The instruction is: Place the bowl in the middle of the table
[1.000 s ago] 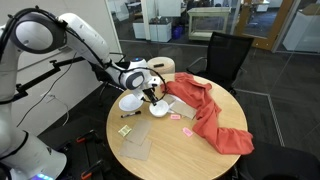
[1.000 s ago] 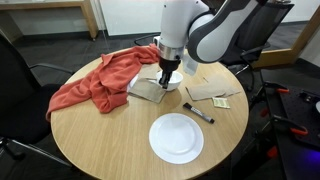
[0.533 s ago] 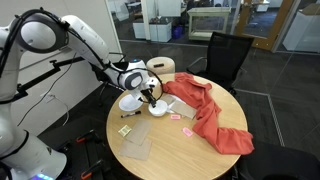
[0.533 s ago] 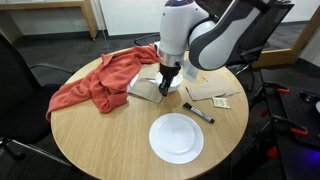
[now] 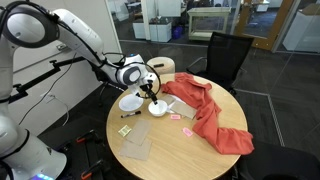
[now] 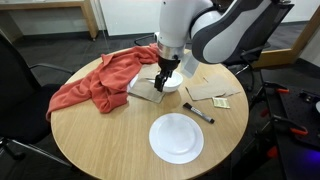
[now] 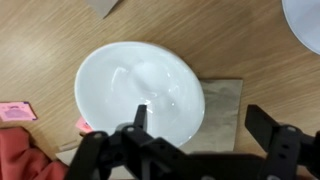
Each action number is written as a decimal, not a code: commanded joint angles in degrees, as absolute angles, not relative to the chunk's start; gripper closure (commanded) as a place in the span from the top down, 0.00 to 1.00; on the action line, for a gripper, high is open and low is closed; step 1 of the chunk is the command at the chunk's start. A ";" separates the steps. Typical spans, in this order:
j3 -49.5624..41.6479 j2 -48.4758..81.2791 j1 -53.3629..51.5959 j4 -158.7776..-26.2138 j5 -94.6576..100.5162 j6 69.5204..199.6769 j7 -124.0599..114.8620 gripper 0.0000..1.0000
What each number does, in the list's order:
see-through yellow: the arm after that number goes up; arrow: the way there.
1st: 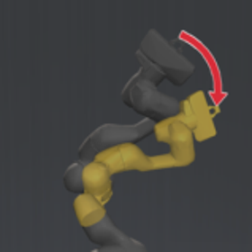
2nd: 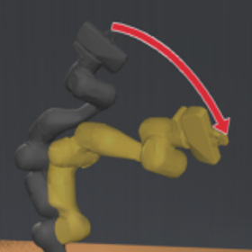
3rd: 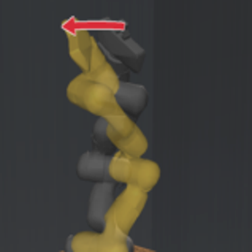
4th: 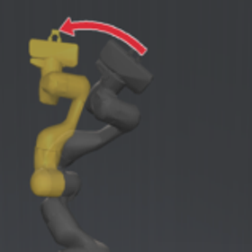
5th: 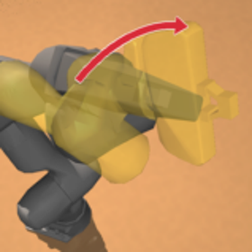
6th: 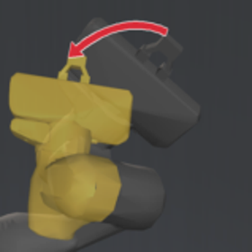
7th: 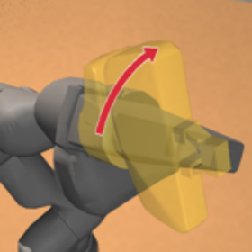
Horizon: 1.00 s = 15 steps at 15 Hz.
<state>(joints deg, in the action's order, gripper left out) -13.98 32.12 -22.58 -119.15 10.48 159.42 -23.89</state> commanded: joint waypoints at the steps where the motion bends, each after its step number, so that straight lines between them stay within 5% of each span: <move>1: -14.61 23.97 -23.74 -124.60 12.25 156.33 -26.88 1.00; 15: -7.57 10.41 -17.01 -131.45 21.17 149.71 -33.75 1.00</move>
